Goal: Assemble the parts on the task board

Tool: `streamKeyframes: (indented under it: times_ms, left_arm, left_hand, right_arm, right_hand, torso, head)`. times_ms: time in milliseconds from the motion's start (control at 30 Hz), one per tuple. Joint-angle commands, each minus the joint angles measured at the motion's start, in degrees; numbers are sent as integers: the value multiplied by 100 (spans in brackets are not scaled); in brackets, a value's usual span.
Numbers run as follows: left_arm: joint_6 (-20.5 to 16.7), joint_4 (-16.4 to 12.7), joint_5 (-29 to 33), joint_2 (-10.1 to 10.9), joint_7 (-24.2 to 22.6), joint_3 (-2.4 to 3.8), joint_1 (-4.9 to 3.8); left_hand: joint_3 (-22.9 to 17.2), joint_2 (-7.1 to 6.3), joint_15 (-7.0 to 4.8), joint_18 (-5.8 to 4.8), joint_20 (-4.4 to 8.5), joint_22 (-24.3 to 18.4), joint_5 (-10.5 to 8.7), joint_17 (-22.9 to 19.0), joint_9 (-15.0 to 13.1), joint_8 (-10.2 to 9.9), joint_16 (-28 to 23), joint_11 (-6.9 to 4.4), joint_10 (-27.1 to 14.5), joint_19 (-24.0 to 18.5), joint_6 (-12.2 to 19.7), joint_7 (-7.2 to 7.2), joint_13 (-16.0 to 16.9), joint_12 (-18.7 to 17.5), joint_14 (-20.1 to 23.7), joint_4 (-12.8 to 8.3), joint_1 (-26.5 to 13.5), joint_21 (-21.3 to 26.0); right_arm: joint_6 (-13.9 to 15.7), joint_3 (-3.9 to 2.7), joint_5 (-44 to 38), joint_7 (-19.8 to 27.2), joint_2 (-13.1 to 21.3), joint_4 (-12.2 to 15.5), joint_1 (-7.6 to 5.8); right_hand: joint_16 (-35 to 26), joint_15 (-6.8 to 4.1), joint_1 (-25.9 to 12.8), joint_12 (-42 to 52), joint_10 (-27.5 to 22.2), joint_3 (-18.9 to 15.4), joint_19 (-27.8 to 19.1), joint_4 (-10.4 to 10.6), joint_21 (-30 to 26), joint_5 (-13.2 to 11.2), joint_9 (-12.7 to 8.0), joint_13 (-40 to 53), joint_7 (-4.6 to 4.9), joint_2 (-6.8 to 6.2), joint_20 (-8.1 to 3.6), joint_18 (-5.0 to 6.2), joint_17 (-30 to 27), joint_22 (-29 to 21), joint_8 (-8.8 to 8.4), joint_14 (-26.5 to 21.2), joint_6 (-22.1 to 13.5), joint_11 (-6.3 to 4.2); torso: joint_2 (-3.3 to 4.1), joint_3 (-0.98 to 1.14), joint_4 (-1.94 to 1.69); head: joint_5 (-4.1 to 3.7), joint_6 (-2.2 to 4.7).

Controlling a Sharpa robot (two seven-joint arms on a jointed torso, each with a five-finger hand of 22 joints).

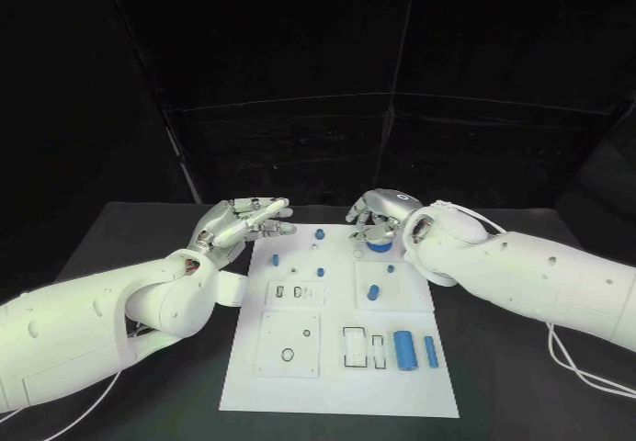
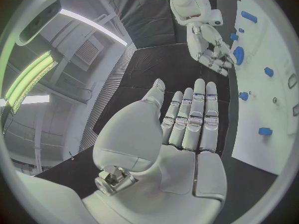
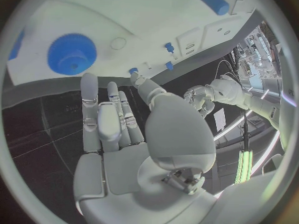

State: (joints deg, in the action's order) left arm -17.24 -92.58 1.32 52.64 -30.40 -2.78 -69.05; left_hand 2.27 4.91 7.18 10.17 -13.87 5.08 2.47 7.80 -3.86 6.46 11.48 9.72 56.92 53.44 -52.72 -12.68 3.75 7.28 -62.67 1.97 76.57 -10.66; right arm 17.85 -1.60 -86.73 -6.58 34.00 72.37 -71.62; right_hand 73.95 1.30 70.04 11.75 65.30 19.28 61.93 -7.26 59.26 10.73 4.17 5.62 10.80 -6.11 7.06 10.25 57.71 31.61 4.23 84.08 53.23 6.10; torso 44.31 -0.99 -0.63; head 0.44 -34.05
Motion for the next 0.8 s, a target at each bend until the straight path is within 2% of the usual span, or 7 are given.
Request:
streamKeyframes:
  times_ms: [33,133,200,333,400,567,800]
  left_arm:
    - [121,96,-21,34,-21,5,-46]
    - [137,238,26,63,-24,5,-91]
    - [151,346,71,79,-26,5,-123]
    - [183,479,118,99,-24,5,-157]
    - [200,533,129,103,-15,5,-167]
    - [242,612,141,94,8,4,-179]
    - [276,657,145,73,19,4,-183]
  left_hand:
    - [-3,27,17,27,8,-10,22,-4,5,-32,-37,25,31,30,-16,-12,-7,-22,23,-40,37,28]
    - [-6,28,17,27,8,-11,23,-4,5,-32,-39,25,34,32,-19,-11,-6,-23,24,-42,39,30]
    - [-6,28,17,27,8,-11,23,-4,5,-32,-39,25,34,32,-19,-11,-6,-23,24,-42,39,30]
    - [-12,32,17,27,7,-14,23,-4,4,-33,-44,24,40,35,-25,-9,-5,-25,25,-49,46,34]
    - [-13,33,17,27,7,-15,23,-4,4,-34,-45,24,41,36,-26,-9,-5,-26,25,-51,48,35]
    - [-16,35,17,27,7,-16,23,-4,4,-34,-47,23,43,37,-27,-8,-5,-27,25,-54,50,37]
    - [-16,35,17,27,7,-16,23,-4,4,-34,-47,23,43,37,-27,-8,-5,-27,25,-54,50,37]
  right_arm:
    - [-46,-64,444,-271,247,250,-14]
    - [-226,-108,535,-389,524,378,-15]
    - [-369,-126,600,-451,660,369,-16]
    - [-583,-140,662,-498,750,258,-17]
    - [-682,-143,677,-508,745,185,-17]
    - [-849,-146,715,-509,628,1,-18]
    - [-1101,-147,720,-519,422,-190,-17]
  right_hand:
    - [92,-81,-105,233,324,-173,89,106,75,92,-3,98,-65,-67,-38,14,126,94,-5,112,22,-84]
    - [190,-180,-152,612,726,-433,191,254,171,110,0,312,-164,-151,-127,-11,260,230,0,142,59,-203]
    - [274,-253,-82,1120,917,-752,274,400,239,144,1,663,-231,-197,-206,-35,375,328,10,162,60,-284]
    - [490,-284,182,2240,636,-1315,489,750,464,188,-3,1560,-249,-129,-239,-113,677,668,22,216,9,-328]
    - [581,-245,298,2737,431,-1513,534,942,535,212,-4,1974,-243,-52,-249,-108,811,771,27,228,-23,-319]
    - [693,-220,510,3605,198,-1829,545,1284,600,226,-11,2792,-213,-4,-197,-135,964,837,11,237,-144,-256]
    - [793,-192,751,4419,272,-2008,546,1536,656,231,-12,3712,-158,34,-165,-134,1114,886,13,252,-242,-216]
  torso:
    - [-34,7,54]
    - [-48,15,78]
    - [-49,16,82]
    - [-35,6,62]
    - [-32,9,54]
    - [-24,9,60]
    - [-30,2,55]
  head:
    - [1,1]
    - [-7,4]
    - [-21,8]
    - [-51,6]
    - [-57,5]
    - [-50,-22]
    - [-49,-63]
